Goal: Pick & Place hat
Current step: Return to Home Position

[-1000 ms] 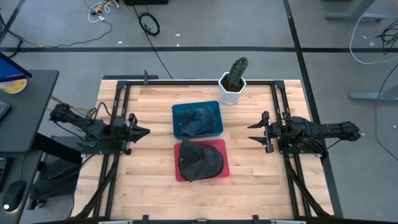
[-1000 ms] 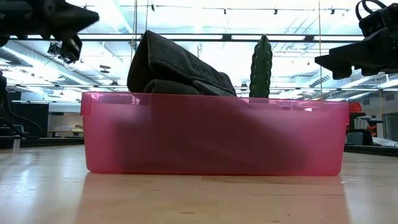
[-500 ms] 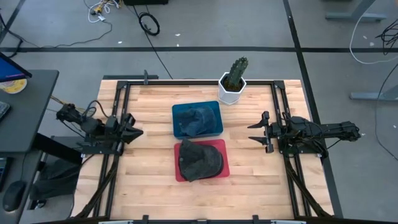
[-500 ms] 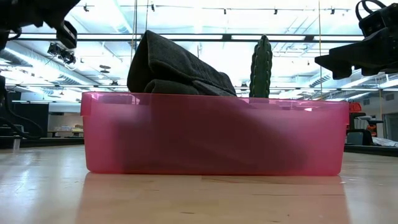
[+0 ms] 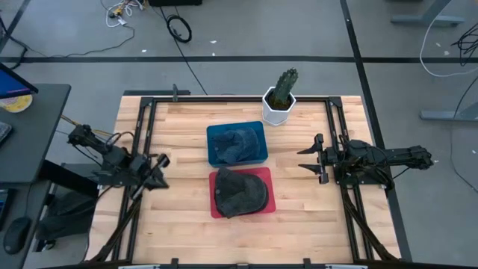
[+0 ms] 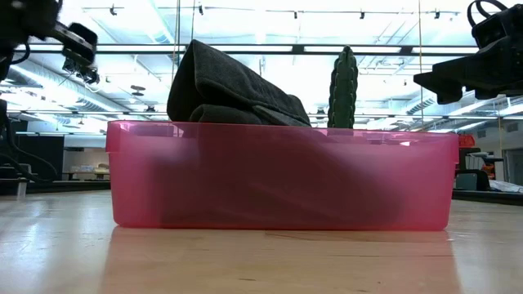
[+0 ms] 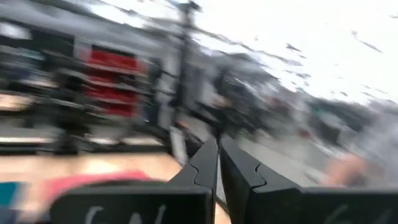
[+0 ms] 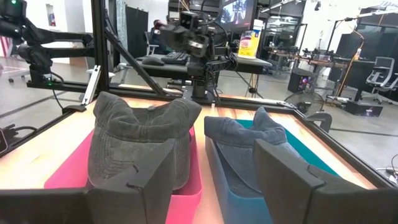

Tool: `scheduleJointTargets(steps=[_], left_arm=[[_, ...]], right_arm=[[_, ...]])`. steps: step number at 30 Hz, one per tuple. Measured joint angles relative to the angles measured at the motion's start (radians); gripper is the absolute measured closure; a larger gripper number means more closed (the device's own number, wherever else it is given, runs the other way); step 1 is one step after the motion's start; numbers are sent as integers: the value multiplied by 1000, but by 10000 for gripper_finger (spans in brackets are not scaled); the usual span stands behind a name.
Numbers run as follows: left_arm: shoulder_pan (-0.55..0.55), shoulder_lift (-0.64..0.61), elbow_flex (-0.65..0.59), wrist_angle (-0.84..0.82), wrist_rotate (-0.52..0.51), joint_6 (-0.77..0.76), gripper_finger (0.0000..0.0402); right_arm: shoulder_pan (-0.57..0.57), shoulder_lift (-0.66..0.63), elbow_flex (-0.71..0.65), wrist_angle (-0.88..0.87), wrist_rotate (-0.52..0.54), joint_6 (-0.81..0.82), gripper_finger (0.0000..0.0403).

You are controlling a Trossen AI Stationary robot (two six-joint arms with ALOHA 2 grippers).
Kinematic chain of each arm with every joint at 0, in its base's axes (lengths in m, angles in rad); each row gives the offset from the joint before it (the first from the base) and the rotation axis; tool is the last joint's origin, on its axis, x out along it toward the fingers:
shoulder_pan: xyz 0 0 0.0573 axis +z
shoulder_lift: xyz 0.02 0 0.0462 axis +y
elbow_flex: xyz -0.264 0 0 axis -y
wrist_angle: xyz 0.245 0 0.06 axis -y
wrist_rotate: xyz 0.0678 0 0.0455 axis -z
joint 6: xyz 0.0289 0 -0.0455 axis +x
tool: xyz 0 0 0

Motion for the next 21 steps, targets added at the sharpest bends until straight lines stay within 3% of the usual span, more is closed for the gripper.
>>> scheduleJointTargets(steps=[3, 8, 21], left_arm=[[0, 0, 0, -62, 112, 40, 380], [0, 0, 0, -95, 115, 156, 381], [0, 0, -1, -95, 115, 163, 380]], right_arm=[[0, 0, 0, 0, 0, 0, 185], [0, 0, 0, 0, 0, 0, 185], [0, 0, 0, 0, 0, 0, 185]])
